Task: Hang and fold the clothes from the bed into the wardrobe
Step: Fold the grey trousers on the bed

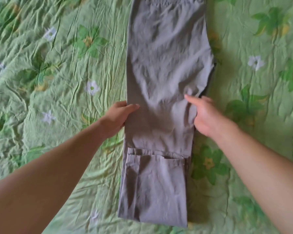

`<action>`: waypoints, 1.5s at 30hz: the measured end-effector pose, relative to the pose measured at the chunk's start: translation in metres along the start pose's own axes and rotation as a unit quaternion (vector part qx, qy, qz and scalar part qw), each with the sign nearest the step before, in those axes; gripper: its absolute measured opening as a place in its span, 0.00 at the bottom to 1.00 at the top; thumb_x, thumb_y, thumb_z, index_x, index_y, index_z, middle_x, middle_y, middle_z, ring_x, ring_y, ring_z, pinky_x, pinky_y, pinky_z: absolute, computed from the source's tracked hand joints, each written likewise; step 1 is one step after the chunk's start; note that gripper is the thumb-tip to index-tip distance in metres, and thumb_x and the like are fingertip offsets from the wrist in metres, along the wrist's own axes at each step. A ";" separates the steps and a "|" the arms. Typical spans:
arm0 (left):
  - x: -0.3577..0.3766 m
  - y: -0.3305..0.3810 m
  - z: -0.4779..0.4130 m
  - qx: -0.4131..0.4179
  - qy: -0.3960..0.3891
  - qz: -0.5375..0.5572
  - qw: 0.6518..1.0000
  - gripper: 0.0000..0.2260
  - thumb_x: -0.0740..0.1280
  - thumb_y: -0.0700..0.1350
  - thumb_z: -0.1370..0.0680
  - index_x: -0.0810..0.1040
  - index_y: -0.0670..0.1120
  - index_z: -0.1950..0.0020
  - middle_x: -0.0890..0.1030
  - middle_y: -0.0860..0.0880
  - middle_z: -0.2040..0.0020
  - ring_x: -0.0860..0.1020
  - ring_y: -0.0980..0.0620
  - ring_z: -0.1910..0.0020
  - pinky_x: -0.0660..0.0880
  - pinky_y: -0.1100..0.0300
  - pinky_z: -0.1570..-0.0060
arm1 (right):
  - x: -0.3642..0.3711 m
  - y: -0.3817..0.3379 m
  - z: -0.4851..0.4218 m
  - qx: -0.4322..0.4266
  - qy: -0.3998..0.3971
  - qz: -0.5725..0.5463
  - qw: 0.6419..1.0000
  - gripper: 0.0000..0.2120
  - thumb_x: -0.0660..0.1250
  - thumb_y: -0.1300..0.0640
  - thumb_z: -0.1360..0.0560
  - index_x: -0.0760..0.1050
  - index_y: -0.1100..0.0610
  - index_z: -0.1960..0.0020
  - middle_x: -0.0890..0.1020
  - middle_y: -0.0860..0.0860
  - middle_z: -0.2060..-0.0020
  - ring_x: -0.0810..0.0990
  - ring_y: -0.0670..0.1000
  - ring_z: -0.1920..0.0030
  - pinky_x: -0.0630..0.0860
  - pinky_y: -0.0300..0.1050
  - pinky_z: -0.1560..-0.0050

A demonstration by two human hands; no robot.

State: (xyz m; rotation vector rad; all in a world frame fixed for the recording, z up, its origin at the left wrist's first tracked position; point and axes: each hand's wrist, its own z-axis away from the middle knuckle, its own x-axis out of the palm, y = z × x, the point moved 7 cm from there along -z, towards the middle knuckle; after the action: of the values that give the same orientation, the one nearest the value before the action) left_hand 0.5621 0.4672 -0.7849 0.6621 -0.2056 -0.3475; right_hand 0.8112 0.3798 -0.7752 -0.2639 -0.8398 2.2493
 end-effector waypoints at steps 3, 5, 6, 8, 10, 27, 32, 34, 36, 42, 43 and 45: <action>0.000 0.023 -0.019 0.018 0.059 0.003 0.998 0.09 0.70 0.43 0.20 0.80 0.38 0.54 0.86 0.41 0.58 0.85 0.45 0.58 0.84 0.51 0.54 | 0.005 -0.036 -0.035 -0.012 0.042 0.006 0.999 0.19 0.72 0.62 0.24 0.73 0.64 0.35 0.83 0.62 0.44 0.85 0.60 0.48 0.81 0.63 0.47; 0.001 0.026 -0.024 0.016 0.080 -0.008 0.997 0.08 0.70 0.42 0.20 0.81 0.38 0.55 0.85 0.37 0.55 0.84 0.41 0.55 0.82 0.48 0.49 | -0.007 -0.041 -0.044 -0.011 0.069 0.009 0.998 0.19 0.68 0.65 0.22 0.72 0.65 0.32 0.82 0.62 0.41 0.84 0.60 0.45 0.80 0.64 0.44; 0.002 0.026 -0.024 0.014 0.082 -0.012 0.996 0.07 0.70 0.41 0.20 0.82 0.37 0.54 0.85 0.35 0.52 0.83 0.39 0.53 0.81 0.46 0.46 | -0.011 -0.040 -0.044 0.000 0.065 0.005 0.998 0.18 0.67 0.65 0.22 0.73 0.65 0.32 0.82 0.62 0.40 0.84 0.60 0.44 0.80 0.62 0.44; 0.004 0.031 -0.026 0.014 0.075 -0.014 0.997 0.04 0.69 0.39 0.21 0.82 0.38 0.52 0.84 0.34 0.50 0.83 0.38 0.51 0.81 0.45 0.45 | -0.015 -0.037 -0.046 0.039 0.032 -0.006 0.999 0.17 0.63 0.64 0.21 0.76 0.64 0.34 0.82 0.62 0.41 0.83 0.61 0.43 0.80 0.59 0.44; 0.006 0.051 -0.035 0.027 0.054 -0.015 0.998 0.04 0.71 0.41 0.21 0.82 0.41 0.51 0.85 0.39 0.54 0.82 0.41 0.53 0.80 0.48 0.49 | -0.008 -0.049 -0.052 0.054 -0.017 -0.007 0.998 0.15 0.62 0.59 0.22 0.78 0.61 0.37 0.83 0.61 0.42 0.83 0.61 0.42 0.78 0.59 0.39; 0.043 0.169 -0.081 0.360 0.180 -0.543 0.736 0.32 0.62 0.53 0.19 0.51 0.58 0.19 0.49 0.46 0.18 0.50 0.42 0.20 0.53 0.44 0.22 | 0.048 -0.134 -0.039 -0.509 0.167 0.590 0.604 0.28 0.63 0.46 0.25 0.68 0.55 0.28 0.70 0.61 0.30 0.68 0.64 0.30 0.64 0.61 0.32; 0.049 0.161 -0.136 0.289 0.117 -0.693 0.650 0.34 0.48 0.67 0.19 0.38 0.57 0.18 0.34 0.44 0.19 0.34 0.44 0.20 0.42 0.44 0.21 | 0.083 -0.127 -0.125 -0.349 0.040 0.746 0.565 0.39 0.46 0.28 0.22 0.46 0.47 0.18 0.45 0.54 0.18 0.41 0.60 0.19 0.42 0.67 0.23; 0.047 0.181 -0.160 0.283 0.141 -0.679 0.663 0.35 0.45 0.70 0.20 0.37 0.57 0.18 0.34 0.43 0.19 0.35 0.43 0.20 0.40 0.45 0.21 | 0.089 -0.146 -0.157 -0.333 0.053 0.731 0.593 0.42 0.41 0.24 0.26 0.40 0.44 0.19 0.40 0.52 0.18 0.38 0.61 0.19 0.41 0.71 0.24; 0.046 0.202 -0.183 0.268 0.156 -0.681 0.663 0.36 0.43 0.72 0.22 0.36 0.58 0.19 0.35 0.42 0.19 0.35 0.43 0.20 0.40 0.45 0.21 | 0.098 -0.167 -0.181 -0.328 0.060 0.727 0.600 0.43 0.38 0.22 0.28 0.38 0.42 0.19 0.39 0.53 0.18 0.37 0.61 0.20 0.40 0.73 0.26; 0.043 0.255 -0.237 0.265 0.167 -0.693 0.649 0.37 0.41 0.76 0.26 0.39 0.64 0.20 0.37 0.44 0.18 0.40 0.42 0.19 0.40 0.46 0.21 | 0.113 -0.203 -0.233 -0.321 0.069 0.707 0.626 0.43 0.38 0.16 0.35 0.33 0.30 0.25 0.36 0.46 0.19 0.37 0.64 0.20 0.38 0.78 0.30; 0.042 0.258 -0.242 0.269 0.170 -0.690 0.650 0.37 0.41 0.77 0.26 0.39 0.65 0.20 0.37 0.44 0.18 0.40 0.44 0.19 0.40 0.47 0.21 | 0.114 -0.206 -0.238 -0.321 0.077 0.705 0.628 0.43 0.38 0.15 0.36 0.33 0.29 0.25 0.37 0.46 0.19 0.37 0.64 0.20 0.37 0.78 0.30; 0.040 0.262 -0.250 0.280 0.180 -0.682 0.651 0.38 0.41 0.79 0.28 0.39 0.66 0.21 0.38 0.45 0.18 0.40 0.46 0.19 0.40 0.48 0.21 | 0.117 -0.206 -0.242 -0.340 0.095 0.699 0.622 0.43 0.38 0.14 0.36 0.33 0.28 0.26 0.39 0.46 0.18 0.38 0.64 0.20 0.36 0.79 0.31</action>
State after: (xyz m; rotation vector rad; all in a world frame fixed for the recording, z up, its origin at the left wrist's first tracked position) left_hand 0.7383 0.7852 -0.8097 1.4279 0.6881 -1.6475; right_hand 0.9389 0.6898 -0.8237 -2.1188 -1.6855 2.8726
